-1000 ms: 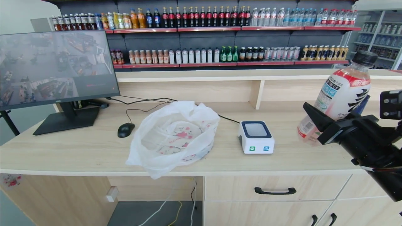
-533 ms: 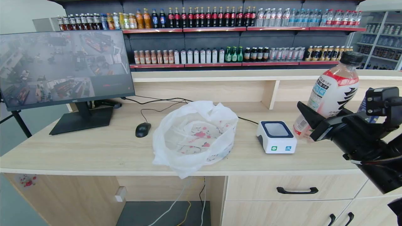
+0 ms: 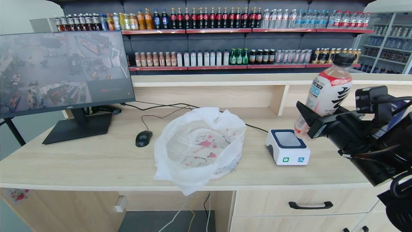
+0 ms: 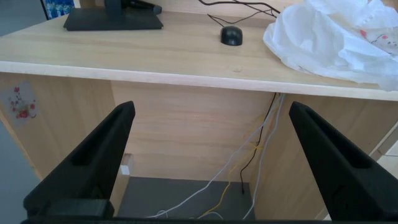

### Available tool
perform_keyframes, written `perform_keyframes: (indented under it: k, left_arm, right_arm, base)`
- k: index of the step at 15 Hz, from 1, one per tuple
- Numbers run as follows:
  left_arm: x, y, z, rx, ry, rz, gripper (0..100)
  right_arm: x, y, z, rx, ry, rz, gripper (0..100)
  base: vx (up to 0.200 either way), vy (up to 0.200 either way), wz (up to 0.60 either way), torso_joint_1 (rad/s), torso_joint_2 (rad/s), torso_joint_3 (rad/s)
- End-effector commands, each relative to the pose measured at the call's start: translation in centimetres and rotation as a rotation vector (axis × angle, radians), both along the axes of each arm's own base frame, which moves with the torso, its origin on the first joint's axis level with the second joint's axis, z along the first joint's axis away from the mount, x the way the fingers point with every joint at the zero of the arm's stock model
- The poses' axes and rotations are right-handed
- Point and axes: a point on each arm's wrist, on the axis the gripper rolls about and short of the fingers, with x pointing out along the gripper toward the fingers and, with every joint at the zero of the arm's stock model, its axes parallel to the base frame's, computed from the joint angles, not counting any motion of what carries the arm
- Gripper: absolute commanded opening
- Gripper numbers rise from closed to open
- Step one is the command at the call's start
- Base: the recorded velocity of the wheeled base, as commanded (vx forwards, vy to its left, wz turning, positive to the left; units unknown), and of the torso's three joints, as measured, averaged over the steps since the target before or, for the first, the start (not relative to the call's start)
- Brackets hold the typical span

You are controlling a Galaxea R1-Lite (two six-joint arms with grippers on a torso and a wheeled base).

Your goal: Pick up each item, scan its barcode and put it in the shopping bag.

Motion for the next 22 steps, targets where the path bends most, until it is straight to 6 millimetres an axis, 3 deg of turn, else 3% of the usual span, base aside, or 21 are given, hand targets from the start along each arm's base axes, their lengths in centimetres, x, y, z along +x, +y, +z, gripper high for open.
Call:
perform_keyframes:
  k: [1,5,8,15,18,22]
  left_arm:
    - [0.0,0.0,0.0,-0.001,-0.001,0.0,100]
    - [0.0,0.0,0.0,0.002,-0.001,0.0,100]
    - [0.0,0.0,0.0,0.004,-0.001,0.0,100]
    - [0.0,0.0,0.0,0.004,-0.001,0.0,100]
    - [0.0,0.0,0.0,0.004,-0.001,0.0,100]
    - [0.0,0.0,0.0,0.004,-0.001,0.001,100]
  right_arm:
    - [0.3,-0.1,-0.2,-0.002,0.007,-0.009,0]
    - [0.8,0.2,-0.1,-0.119,-0.034,0.053,0]
    - [1.4,-0.5,-0.1,-0.335,-0.112,0.081,0]
    - [2.5,0.2,-2.3,-0.685,-0.178,0.097,0]
    - [2.9,0.7,-2.3,-0.757,-0.255,0.179,0]
    - [3.4,0.2,-3.9,-0.863,-0.291,0.27,0]
  base:
    - [0.0,0.0,0.0,0.0,0.0,0.0]
    - [0.0,0.0,0.0,0.0,0.0,0.0]
    - [0.0,0.0,0.0,0.0,0.0,0.0]
    - [0.0,0.0,0.0,0.0,0.0,0.0]
    - [0.0,0.0,0.0,0.0,0.0,0.0]
    - [0.0,0.0,0.0,0.0,0.0,0.0]
